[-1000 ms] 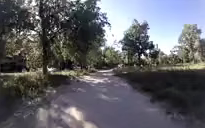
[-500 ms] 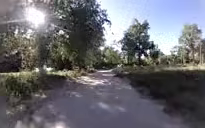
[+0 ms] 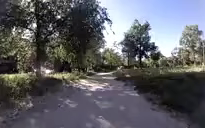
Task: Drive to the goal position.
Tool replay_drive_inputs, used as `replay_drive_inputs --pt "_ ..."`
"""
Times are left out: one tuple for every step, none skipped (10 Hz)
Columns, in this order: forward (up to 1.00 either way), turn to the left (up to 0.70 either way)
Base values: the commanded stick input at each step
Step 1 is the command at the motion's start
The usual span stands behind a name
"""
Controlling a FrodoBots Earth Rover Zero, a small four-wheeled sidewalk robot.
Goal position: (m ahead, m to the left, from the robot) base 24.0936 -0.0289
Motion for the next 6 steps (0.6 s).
replay_drive_inputs --pt "0.85 0.0" --pt "0.85 0.0" --pt "0.85 0.0" --pt "0.85 0.0" --pt "0.85 0.0" --pt "0.85 0.0"
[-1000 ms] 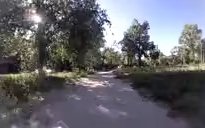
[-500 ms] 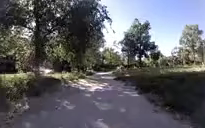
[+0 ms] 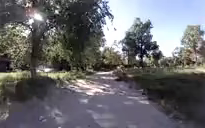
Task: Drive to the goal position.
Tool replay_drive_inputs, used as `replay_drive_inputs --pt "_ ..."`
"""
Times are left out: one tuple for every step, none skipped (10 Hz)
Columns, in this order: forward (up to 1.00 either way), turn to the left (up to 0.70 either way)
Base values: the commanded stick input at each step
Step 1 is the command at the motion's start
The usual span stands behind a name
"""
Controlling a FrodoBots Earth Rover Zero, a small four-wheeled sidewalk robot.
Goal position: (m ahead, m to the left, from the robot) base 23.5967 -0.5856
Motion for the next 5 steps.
replay_drive_inputs --pt "0.85 0.0" --pt "0.85 0.0" --pt "0.85 0.0" --pt "0.85 0.0" --pt "0.85 0.0"
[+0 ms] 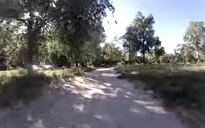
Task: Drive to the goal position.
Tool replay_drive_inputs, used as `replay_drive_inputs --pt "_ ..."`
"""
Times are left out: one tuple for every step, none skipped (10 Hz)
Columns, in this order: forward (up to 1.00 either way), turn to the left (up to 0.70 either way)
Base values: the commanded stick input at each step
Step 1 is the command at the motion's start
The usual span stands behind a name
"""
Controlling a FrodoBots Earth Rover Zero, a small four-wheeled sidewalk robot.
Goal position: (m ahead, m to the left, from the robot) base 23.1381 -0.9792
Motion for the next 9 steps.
replay_drive_inputs --pt "0.85 0.0" --pt "0.85 0.0" --pt "0.85 0.0" --pt "0.85 0.0" --pt "0.85 0.0" --pt "0.85 0.0" --pt "0.85 0.0" --pt "0.85 0.0" --pt "0.85 0.0"
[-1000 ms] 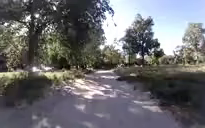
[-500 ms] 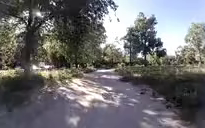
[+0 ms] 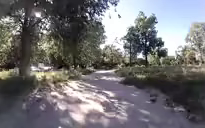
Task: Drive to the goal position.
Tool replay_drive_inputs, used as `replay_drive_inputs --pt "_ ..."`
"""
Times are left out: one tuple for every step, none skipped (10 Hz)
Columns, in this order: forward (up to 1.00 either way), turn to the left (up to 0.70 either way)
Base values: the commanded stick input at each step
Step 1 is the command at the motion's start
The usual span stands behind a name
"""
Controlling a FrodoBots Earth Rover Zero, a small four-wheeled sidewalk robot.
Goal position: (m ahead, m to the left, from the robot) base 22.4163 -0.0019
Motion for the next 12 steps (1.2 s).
replay_drive_inputs --pt "0.85 0.0" --pt "0.85 0.0" --pt "0.85 0.0" --pt "0.85 0.0" --pt "0.85 0.0" --pt "0.85 0.0" --pt "0.85 0.0" --pt "0.85 0.0" --pt "0.85 0.0" --pt "0.85 0.0" --pt "0.85 0.0" --pt "0.85 0.0"
